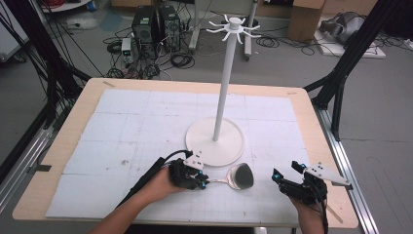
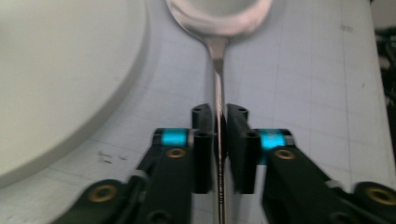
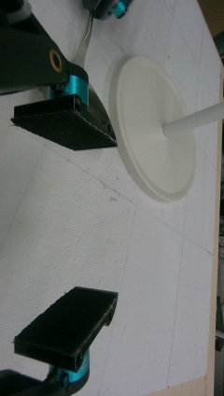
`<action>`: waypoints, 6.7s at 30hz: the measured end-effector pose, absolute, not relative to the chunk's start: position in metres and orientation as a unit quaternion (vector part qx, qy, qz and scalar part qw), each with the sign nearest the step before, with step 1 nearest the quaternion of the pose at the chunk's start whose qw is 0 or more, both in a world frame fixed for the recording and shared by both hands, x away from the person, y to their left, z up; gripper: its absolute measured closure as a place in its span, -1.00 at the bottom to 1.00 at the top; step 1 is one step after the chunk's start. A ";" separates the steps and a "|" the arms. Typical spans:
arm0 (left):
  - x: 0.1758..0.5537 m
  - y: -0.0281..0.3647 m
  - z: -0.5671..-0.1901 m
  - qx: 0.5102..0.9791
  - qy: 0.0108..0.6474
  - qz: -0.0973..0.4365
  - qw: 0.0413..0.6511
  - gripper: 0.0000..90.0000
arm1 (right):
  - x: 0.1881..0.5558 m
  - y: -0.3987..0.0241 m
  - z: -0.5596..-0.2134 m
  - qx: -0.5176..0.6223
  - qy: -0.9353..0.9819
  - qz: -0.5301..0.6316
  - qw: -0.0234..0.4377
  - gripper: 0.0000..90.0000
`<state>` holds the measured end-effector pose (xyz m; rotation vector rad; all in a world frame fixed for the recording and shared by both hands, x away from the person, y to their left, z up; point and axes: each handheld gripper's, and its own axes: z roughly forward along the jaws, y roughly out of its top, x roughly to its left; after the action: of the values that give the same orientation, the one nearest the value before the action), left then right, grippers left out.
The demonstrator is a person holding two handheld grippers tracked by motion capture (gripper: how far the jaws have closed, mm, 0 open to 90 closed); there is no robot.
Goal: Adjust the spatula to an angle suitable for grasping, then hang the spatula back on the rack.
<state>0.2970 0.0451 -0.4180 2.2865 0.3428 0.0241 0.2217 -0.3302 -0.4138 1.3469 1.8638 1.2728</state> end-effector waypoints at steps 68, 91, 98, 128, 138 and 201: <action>0.296 0.182 -0.437 0.791 0.443 0.217 0.362 0.74 | 0.225 -0.325 -0.417 0.494 0.694 0.461 0.249 -0.50; 0.309 0.168 -0.445 0.781 0.459 0.170 0.388 0.97 | 0.225 -0.326 -0.418 0.494 0.695 0.460 0.249 -0.50; 0.306 0.145 -0.445 0.788 0.446 0.157 0.395 0.97 | 0.224 -0.326 -0.417 0.494 0.694 0.461 0.249 -0.50; 0.268 0.239 -0.413 0.675 0.368 0.222 0.600 -0.60 | 0.212 -0.327 -0.411 0.445 0.717 0.456 0.284 -0.63; 0.268 0.249 -0.417 0.667 0.385 0.224 0.597 -0.59 | 0.213 -0.323 -0.407 0.461 0.693 0.472 0.290 -0.66; 0.267 0.239 -0.426 0.684 0.398 0.186 0.583 -0.56 | 0.283 -0.216 -0.417 0.215 0.915 0.332 0.080 0.27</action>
<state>0.2673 0.2391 -0.4263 1.5960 0.9296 0.4349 0.2833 -0.2157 -0.4166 0.6438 2.7369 0.9938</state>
